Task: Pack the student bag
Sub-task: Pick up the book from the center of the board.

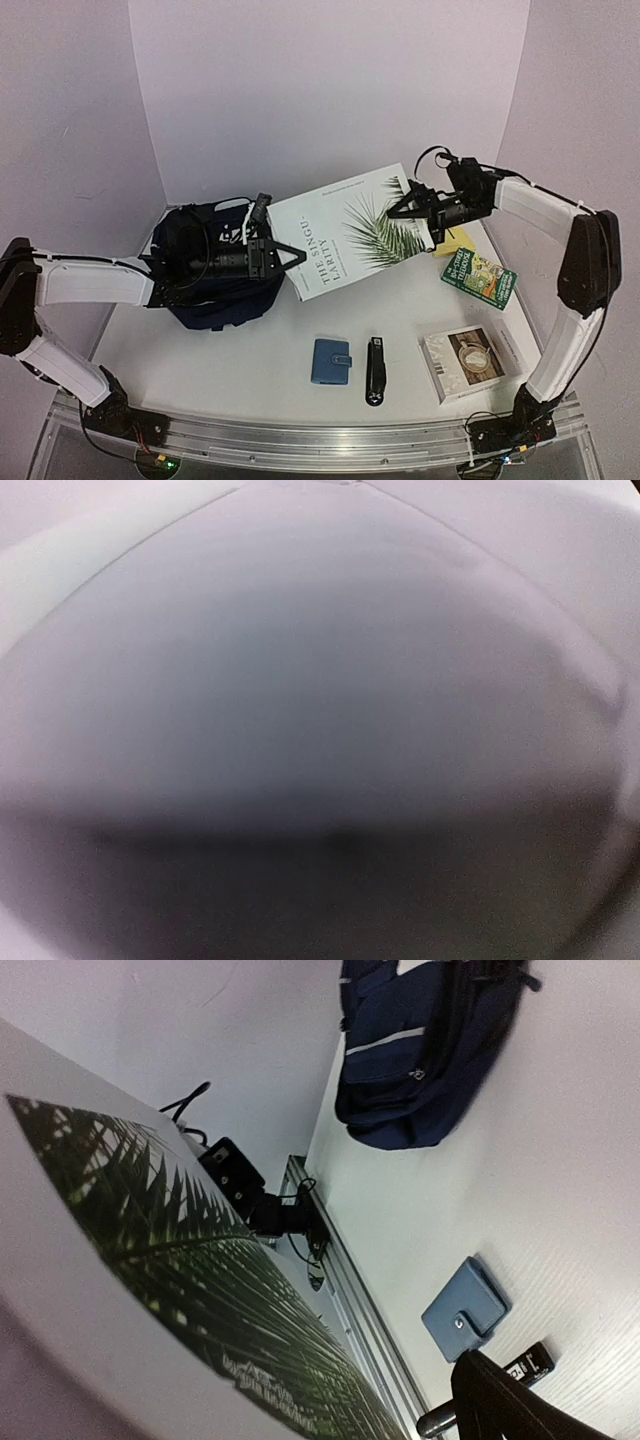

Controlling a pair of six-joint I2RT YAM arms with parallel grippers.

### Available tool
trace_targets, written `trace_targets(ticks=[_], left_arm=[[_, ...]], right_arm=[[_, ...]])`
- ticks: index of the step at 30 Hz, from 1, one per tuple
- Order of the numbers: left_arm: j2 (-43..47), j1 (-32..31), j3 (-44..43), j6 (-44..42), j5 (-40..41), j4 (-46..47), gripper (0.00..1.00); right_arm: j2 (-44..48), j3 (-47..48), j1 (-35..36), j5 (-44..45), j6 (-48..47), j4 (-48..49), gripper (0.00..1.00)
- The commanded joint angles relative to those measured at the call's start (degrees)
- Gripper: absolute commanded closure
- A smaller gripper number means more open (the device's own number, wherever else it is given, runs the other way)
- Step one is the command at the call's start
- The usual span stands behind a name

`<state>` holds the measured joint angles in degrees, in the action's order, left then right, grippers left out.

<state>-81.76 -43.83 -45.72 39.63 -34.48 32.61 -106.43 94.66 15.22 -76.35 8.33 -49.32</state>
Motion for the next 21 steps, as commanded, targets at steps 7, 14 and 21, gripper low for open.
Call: trace_targets(ticks=[7,14,21], left_arm=[[11.51,1.05,-1.37,-5.27,19.17,-9.53,1.0],[16.57,2.67,-1.56,-3.42,36.43,-20.17,1.0],[20.39,3.3,0.17,-3.47,43.49,-21.23,1.0]], right_arm=[[8.56,-5.63,-2.07,28.73,22.1,29.7,0.02],[-1.06,0.8,-2.1,32.95,27.37,33.99,0.02],[-14.84,7.55,2.17,43.16,37.73,38.01,0.18]])
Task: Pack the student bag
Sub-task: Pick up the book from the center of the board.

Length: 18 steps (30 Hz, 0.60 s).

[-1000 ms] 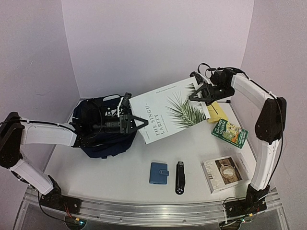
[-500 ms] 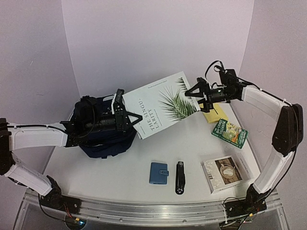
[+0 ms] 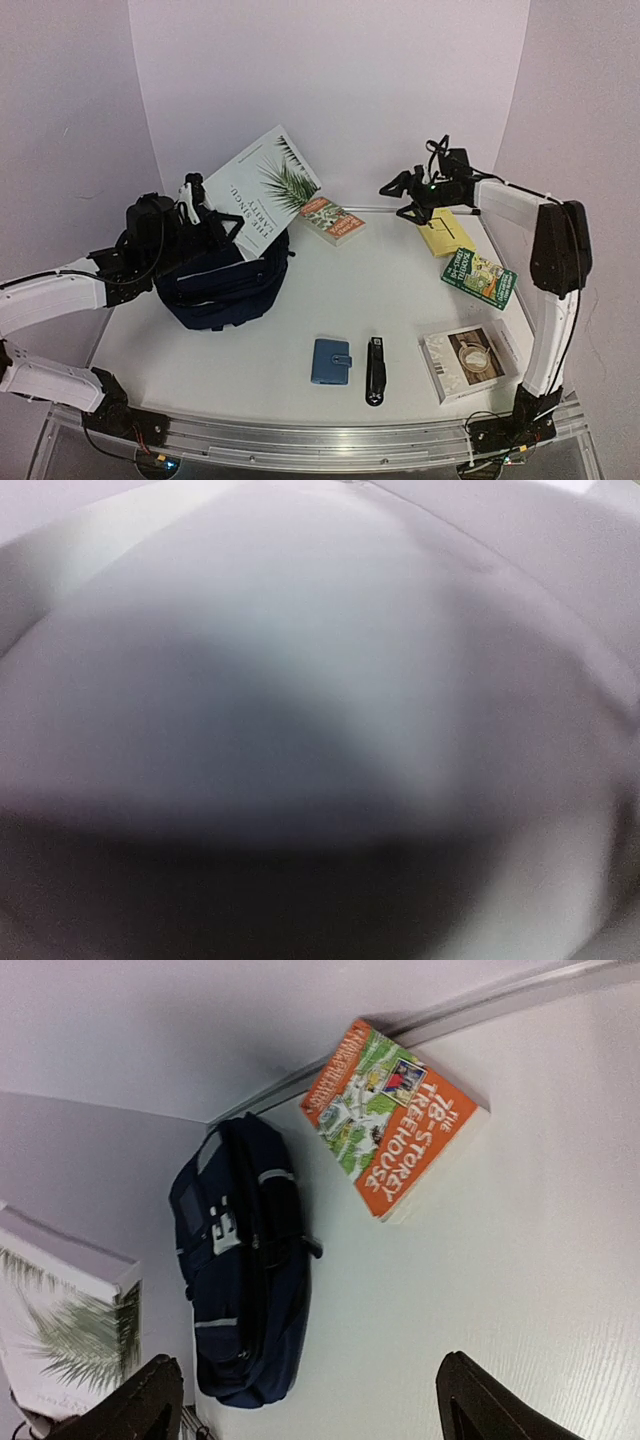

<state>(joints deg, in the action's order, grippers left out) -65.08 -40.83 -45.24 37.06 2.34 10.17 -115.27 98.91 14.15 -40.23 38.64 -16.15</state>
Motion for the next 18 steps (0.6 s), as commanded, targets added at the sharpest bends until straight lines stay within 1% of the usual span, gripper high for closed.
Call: trace_targets(ticks=[1,3,6,14,18], left_arm=[[4.18,0.31,-0.25,-0.93,7.07,0.97,1.0],[5.04,0.31,0.07,-0.86,7.78,0.48,1.0],[5.97,0.31,0.97,-0.37,8.26,0.23,1.0],[7.61,0.31,2.03,0.43,9.56,-0.04,1.0],[8.27,0.31,1.96,0.23,10.24,-0.66,1.0]], right_arm=[[-7.16,3.63,4.02,7.96,8.38,6.66,0.22],[-9.64,4.75,5.81,9.83,9.64,9.38,0.3],[-13.98,7.76,7.49,10.45,11.89,10.85,0.39],[-25.39,16.04,9.7,9.94,17.76,13.52,0.51],[-30.01,20.72,9.89,9.09,20.16,13.75,0.53]])
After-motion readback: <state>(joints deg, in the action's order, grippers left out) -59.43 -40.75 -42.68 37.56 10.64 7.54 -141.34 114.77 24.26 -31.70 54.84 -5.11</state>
